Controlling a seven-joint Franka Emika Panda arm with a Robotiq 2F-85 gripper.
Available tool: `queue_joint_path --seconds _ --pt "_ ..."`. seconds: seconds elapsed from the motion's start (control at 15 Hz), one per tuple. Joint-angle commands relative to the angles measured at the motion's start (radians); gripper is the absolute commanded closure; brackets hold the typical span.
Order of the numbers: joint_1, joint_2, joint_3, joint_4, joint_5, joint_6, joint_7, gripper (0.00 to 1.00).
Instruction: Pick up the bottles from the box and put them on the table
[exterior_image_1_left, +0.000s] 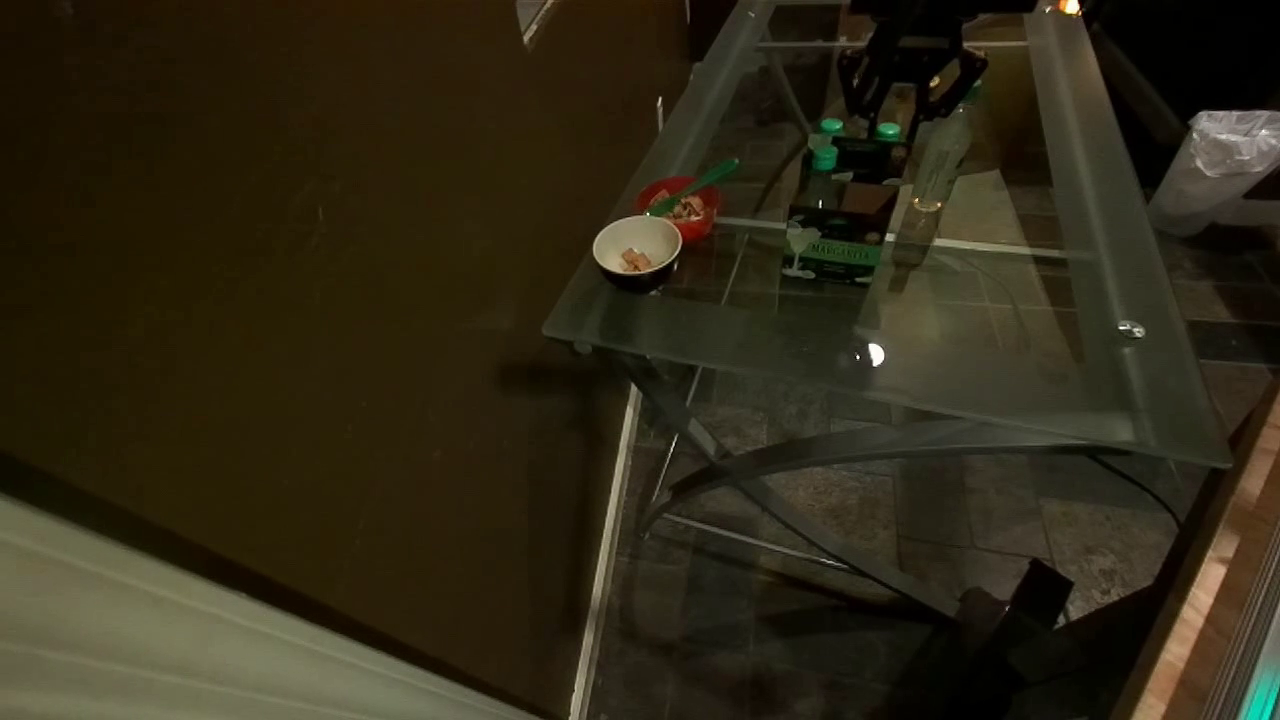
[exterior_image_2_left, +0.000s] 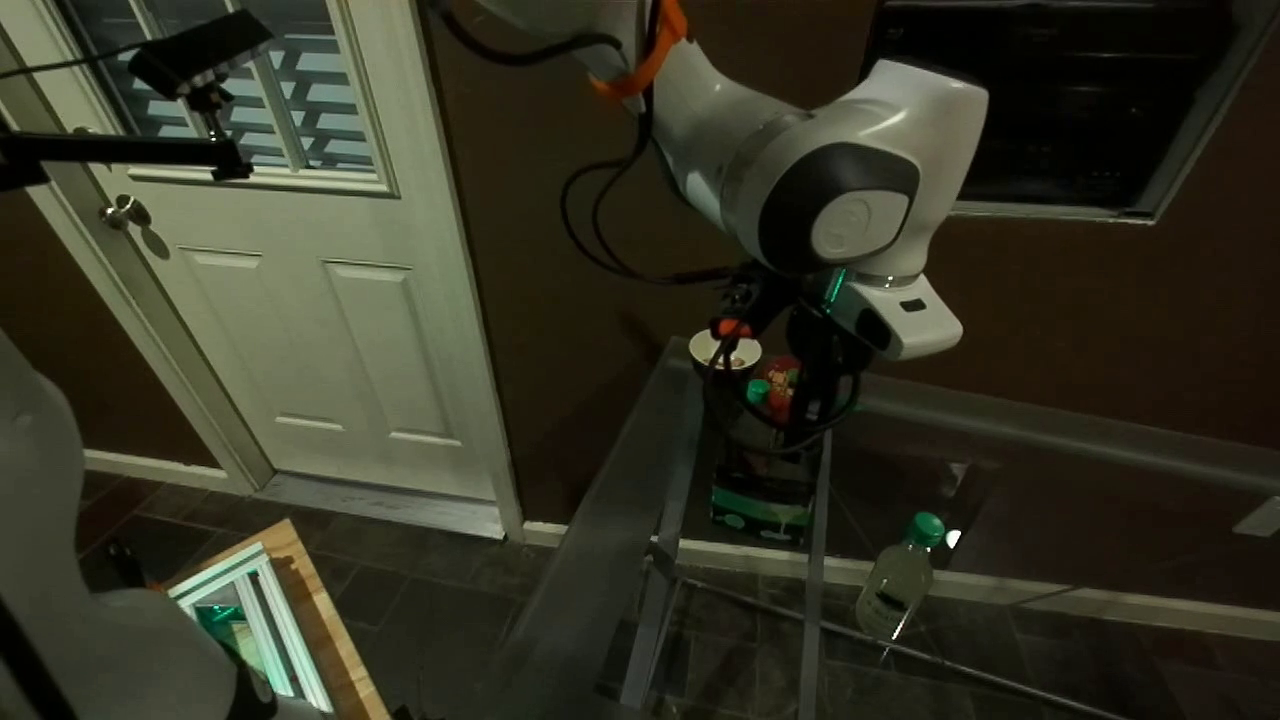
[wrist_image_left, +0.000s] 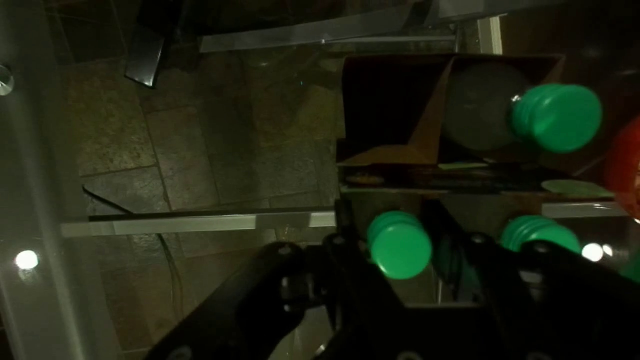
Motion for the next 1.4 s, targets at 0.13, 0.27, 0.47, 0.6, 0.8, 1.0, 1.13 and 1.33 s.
queue_joint_path --seconds 0.13,0.27,0.47,0.6,0.8,1.0,1.13,1.33 --pt "0.032 -0.071 -0.017 -0.025 -0.052 -0.002 0.041 0.93" --pt "0.04 -0.11 -0.017 -0.035 -0.079 -0.012 0.052 0.93" --pt "0.049 -0.17 -0.011 -0.035 -0.14 -0.041 0.095 0.93" --pt "0.05 -0.203 -0.005 -0.027 -0.192 -0.091 0.134 0.93" --pt "0.04 -0.245 0.01 -0.009 -0.22 -0.162 0.169 0.93" --pt "0.025 -0.281 0.013 0.004 -0.214 -0.203 0.176 0.93" --pt "0.011 -0.298 0.01 0.018 -0.204 -0.231 0.176 0.93" --pt "-0.015 -0.305 -0.002 0.034 -0.174 -0.231 0.161 0.93"
